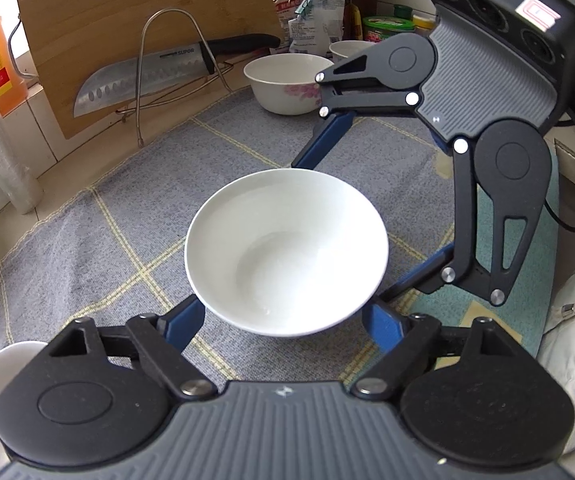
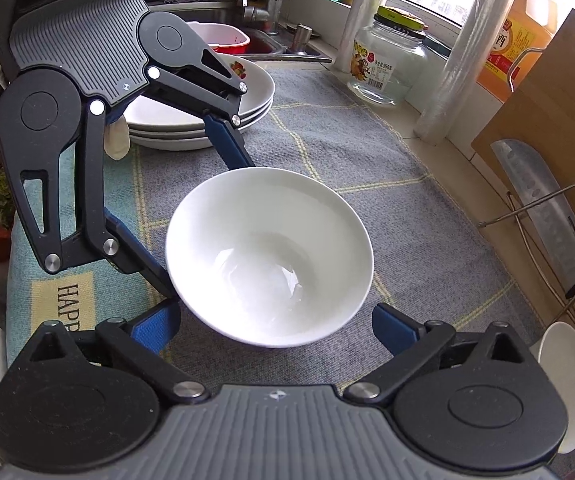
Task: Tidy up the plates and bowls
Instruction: 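Carry the white bowl with both tools toward the plate stack and set it down, then move the left tool to the pink-flowered bowl by the knife board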
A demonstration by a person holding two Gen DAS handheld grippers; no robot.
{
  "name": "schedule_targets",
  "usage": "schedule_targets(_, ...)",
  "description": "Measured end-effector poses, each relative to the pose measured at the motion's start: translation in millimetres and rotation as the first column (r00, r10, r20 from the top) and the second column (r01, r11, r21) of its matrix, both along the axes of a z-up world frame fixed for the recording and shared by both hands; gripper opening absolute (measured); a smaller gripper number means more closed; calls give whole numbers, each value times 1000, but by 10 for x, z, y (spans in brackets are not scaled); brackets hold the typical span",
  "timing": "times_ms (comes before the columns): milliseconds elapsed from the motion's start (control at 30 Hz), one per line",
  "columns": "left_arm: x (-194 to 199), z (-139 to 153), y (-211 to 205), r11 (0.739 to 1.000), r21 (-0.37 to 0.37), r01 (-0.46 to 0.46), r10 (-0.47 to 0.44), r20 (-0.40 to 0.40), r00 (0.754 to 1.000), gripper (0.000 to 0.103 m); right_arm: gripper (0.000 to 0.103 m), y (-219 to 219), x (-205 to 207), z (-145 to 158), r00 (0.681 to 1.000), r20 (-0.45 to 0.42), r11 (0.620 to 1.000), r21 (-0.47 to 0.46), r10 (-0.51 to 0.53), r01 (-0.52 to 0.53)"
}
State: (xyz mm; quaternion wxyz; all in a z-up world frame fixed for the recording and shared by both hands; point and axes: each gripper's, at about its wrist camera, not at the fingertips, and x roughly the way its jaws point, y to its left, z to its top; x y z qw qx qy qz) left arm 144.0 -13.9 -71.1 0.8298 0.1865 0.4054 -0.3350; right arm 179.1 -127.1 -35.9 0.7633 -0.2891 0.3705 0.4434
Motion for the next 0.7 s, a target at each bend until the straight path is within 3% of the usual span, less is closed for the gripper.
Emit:
schedule_targets(300, -181, 99, 139, 992, -1, -124, 124, -7, 992, 92, 103, -166, -101, 55, 998, 2, 998, 14, -64, 64)
schedule_targets(500, -276, 247, 143, 967, -57, -248, 248, -12, 969, 92, 103, -339, -180, 137, 987, 14, 987, 31, -158, 158)
schedule_targets(700, -310, 419, -36, 945, -103, -309, 313, 24, 950, 94, 103, -505, -255, 220, 963, 47, 964, 43, -264, 262)
